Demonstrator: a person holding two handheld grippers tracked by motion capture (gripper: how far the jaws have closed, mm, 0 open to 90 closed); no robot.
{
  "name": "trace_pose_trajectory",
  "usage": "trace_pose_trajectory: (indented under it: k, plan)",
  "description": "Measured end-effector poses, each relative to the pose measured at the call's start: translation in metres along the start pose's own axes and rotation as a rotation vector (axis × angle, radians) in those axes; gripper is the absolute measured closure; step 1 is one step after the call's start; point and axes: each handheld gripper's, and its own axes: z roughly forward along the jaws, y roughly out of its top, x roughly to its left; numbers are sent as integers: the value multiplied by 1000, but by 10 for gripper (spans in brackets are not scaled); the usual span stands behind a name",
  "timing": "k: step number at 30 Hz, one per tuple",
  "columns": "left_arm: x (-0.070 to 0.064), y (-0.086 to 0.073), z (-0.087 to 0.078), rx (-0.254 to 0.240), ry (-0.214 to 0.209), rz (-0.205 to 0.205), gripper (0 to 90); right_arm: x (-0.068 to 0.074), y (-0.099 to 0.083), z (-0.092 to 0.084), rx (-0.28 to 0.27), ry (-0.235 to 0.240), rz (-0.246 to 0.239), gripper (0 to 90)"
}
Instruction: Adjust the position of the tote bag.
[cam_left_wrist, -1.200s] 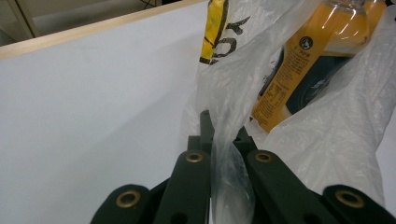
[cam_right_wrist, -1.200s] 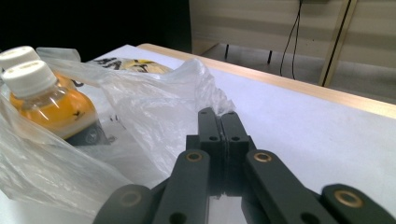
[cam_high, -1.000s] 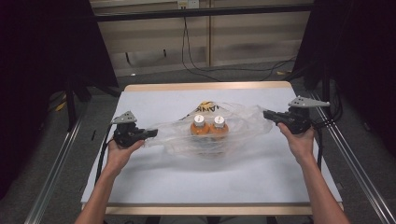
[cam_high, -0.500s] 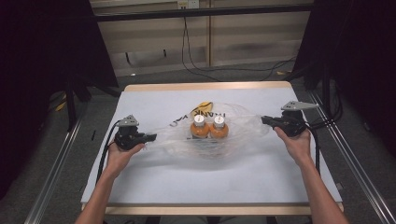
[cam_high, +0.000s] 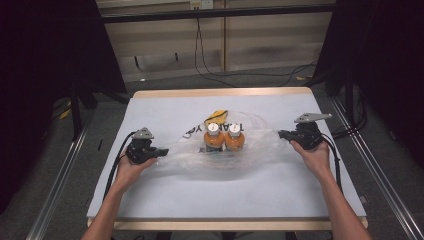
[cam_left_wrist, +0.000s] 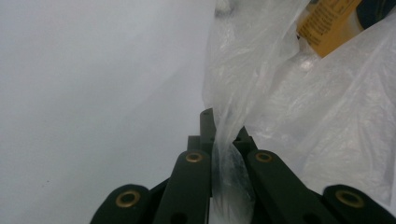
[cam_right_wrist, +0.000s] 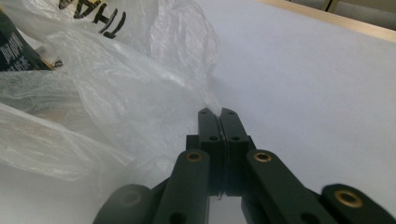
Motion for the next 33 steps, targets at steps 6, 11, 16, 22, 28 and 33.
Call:
trace_pose_trajectory:
  k: [6,11,16,22,28,33]
  plan:
    - [-1,-4,8,44,19,12,894,-1,-5,6,37,-7,-3,896]
    - [1,-7,13,74,21,19,893,-1,-9,13,70,-16,-15,896]
    - [2,-9,13,59,9,6,892,-2,-13,19,96,-15,-25,896]
    - [3,-9,14,59,13,15,891,-4,-19,27,140,-28,-31,896]
    - [3,-10,13,51,17,4,876,-4,-24,31,148,-43,-34,892]
    - [4,-10,8,-7,-29,-34,741,-4,-23,29,131,-31,-12,778]
